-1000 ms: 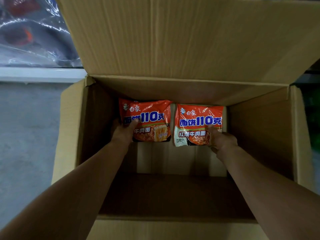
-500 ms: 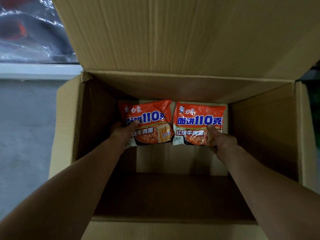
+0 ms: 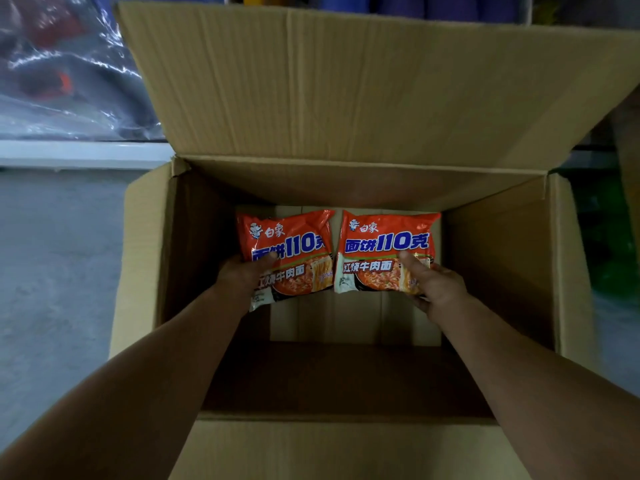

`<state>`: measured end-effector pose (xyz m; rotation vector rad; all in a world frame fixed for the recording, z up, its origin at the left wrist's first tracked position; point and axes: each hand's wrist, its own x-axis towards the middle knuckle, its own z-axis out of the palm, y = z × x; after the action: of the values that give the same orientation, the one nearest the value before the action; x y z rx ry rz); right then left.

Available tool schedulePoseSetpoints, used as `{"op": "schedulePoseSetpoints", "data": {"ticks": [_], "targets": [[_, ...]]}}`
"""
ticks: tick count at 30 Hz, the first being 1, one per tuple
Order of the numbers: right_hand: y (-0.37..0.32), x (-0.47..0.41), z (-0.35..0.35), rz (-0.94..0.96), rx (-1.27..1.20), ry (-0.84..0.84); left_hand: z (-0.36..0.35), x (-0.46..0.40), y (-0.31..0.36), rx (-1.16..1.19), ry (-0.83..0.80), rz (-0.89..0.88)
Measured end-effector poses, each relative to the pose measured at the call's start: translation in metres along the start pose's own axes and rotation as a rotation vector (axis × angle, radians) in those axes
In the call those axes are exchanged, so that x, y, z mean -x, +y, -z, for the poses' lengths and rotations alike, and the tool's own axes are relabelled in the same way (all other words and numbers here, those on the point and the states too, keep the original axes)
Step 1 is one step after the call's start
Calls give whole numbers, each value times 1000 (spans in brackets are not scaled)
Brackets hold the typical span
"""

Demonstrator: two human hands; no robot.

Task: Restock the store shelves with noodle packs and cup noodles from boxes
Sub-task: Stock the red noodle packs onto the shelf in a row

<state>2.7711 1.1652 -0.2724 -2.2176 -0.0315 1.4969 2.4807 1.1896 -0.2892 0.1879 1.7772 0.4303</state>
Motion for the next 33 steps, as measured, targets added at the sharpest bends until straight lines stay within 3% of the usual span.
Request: {"op": "schedulePoseSetpoints", "data": {"ticks": [10, 16, 33], "targets": [[-25, 92, 28, 25, -64, 19, 25, 89, 19, -55, 40, -17], [-44, 163, 56, 18, -134, 29, 47, 144, 39, 21, -50, -68], [-107, 451, 127, 76, -216, -32, 145, 410, 134, -14, -114, -189]]}}
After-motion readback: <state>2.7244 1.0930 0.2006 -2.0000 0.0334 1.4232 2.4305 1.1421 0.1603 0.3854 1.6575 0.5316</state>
